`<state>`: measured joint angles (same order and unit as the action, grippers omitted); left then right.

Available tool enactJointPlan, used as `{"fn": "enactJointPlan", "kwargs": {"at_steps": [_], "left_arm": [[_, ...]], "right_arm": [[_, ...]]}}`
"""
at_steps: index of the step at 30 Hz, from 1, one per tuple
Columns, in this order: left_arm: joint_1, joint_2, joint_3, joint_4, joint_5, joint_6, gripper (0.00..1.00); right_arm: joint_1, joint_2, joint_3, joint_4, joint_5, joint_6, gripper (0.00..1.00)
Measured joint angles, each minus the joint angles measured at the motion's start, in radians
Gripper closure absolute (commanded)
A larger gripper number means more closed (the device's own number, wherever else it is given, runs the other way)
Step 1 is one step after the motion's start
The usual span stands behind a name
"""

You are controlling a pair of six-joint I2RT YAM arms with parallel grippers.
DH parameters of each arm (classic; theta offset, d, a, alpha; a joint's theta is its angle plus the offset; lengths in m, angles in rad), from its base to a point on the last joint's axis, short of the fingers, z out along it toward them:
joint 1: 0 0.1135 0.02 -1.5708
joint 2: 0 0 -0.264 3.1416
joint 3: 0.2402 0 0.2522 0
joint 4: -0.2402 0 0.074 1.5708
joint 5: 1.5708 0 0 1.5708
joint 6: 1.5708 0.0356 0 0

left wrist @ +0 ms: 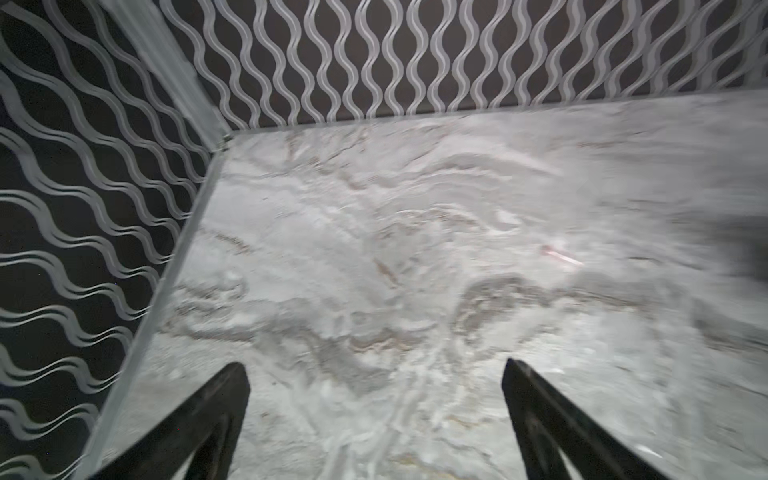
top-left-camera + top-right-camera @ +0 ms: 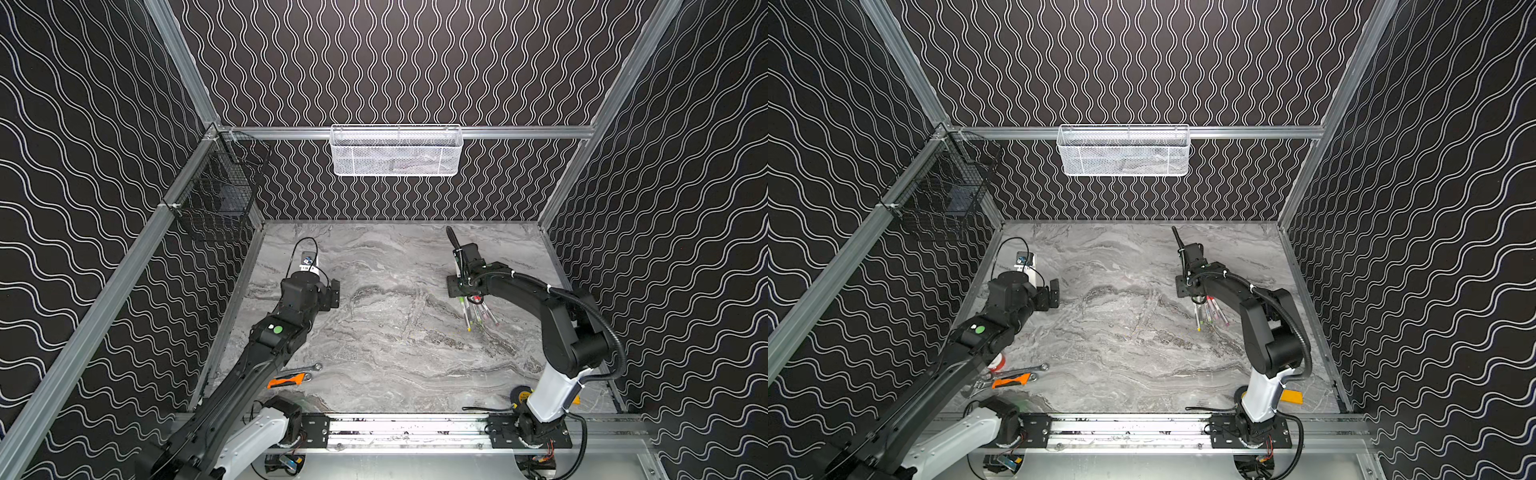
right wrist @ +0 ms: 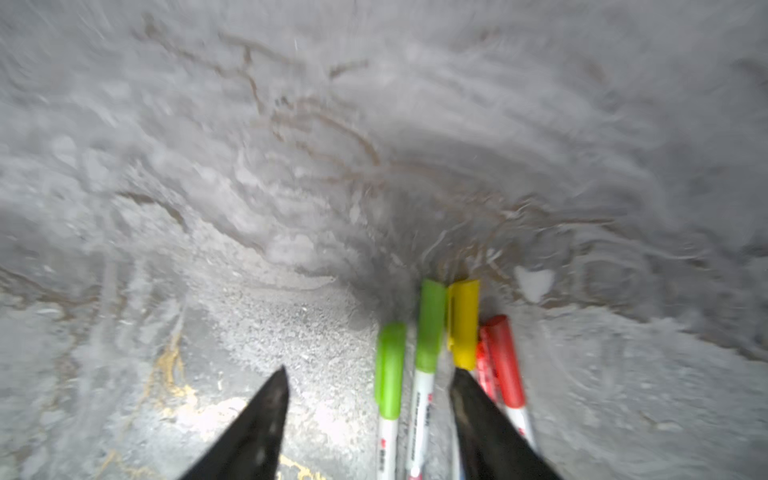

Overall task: Insert the pens into the pen caps
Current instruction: 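Release the capped pen beside the markers and raise both grippers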

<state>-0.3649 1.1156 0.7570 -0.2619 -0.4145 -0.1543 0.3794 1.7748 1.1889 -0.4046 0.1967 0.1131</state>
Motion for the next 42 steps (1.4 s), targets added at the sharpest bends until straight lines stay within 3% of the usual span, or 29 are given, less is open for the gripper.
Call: {"fn": "enactJointPlan", "kwargs": {"at_steps": [2,7,12,19,23,30,36,42], "left_arm": [[0.015,0.045,-0.040,0.066,-0.051,0.003,0.01],[0.039,0.192,-0.139,0.264,-0.160,0.030,0.01],[0.090,0.336,-0.249,0.576,-0.201,0.081,0.01],[0.128,0.402,-0.372,0.967,-0.134,0.178,0.01],[0.183,0.517,-0.441,1.205,-0.048,0.211,0.01],[0.243,0.547,-0.409,1.292,0.051,0.208,0.01],[0.246,0.551,-0.409,1.300,0.077,0.206,0.01],[0.246,0.552,-0.409,1.300,0.081,0.206,0.01]], "right_arm": [[-0.001,-0.035,-0.023,0.033,0.013,-0.023,0.00],[-0.021,-0.112,-0.167,0.217,0.076,-0.090,0.01],[-0.137,-0.158,-0.344,0.463,0.118,-0.151,0.00],[-0.221,-0.183,-0.528,0.801,0.145,-0.193,0.01],[-0.265,-0.181,-0.587,0.929,0.160,-0.190,0.00],[-0.373,-0.239,-0.750,1.124,0.101,-0.126,0.01],[-0.400,-0.233,-0.926,1.408,0.039,-0.095,0.00],[-0.402,-0.233,-0.938,1.520,0.039,-0.077,0.01]]}}
